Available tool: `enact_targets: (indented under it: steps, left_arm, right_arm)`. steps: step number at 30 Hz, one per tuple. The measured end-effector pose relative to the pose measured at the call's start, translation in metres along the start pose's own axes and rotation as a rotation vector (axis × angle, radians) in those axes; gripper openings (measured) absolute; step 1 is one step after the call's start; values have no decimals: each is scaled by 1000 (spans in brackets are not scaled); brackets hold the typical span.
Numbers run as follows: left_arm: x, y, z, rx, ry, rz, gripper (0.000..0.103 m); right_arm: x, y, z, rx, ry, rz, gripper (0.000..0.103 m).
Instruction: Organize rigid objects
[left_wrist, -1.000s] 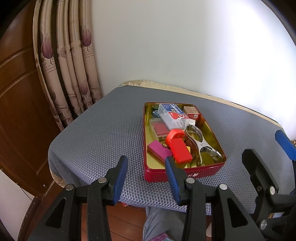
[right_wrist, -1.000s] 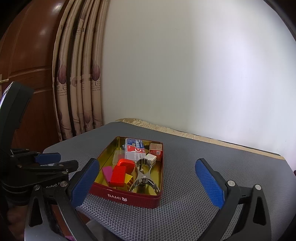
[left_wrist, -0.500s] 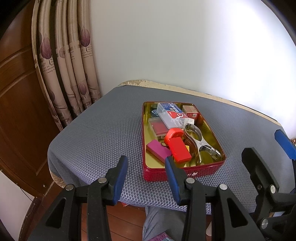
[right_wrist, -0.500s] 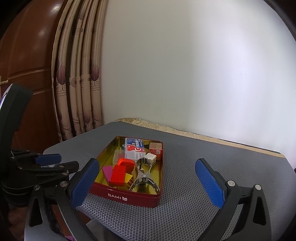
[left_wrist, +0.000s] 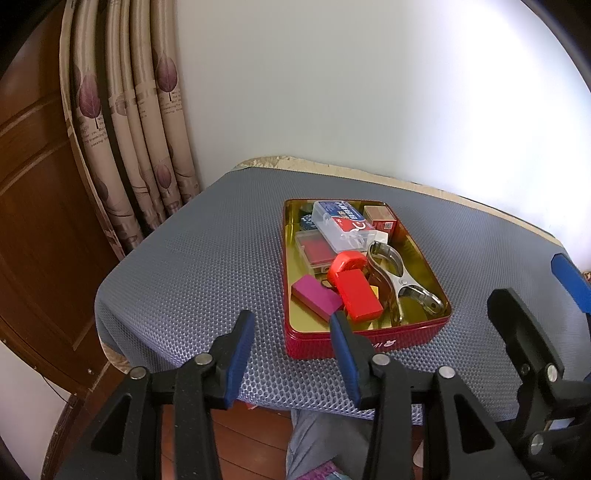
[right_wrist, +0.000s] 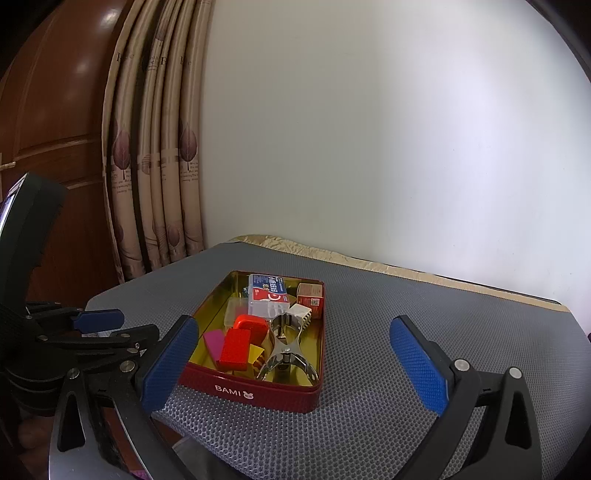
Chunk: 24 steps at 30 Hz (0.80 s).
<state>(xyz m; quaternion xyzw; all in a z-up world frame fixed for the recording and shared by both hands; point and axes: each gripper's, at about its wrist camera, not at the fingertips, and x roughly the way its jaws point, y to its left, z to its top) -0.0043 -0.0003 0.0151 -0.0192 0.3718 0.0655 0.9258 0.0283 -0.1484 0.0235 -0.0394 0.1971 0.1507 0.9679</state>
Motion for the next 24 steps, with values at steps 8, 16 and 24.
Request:
enact_targets:
  steps: [8, 16, 24]
  left_arm:
    - [-2, -1, -4, 4, -51, 4, 57]
    - [-10, -8, -4, 30, -113, 21, 57]
    - [-6, -7, -3, 12, -79, 16, 57]
  right_arm:
    - [-1, 3, 1, 13, 0, -11, 103]
    - [-1, 4, 5, 38, -14, -26, 103]
    - [-2, 9, 8, 33, -32, -49, 103]
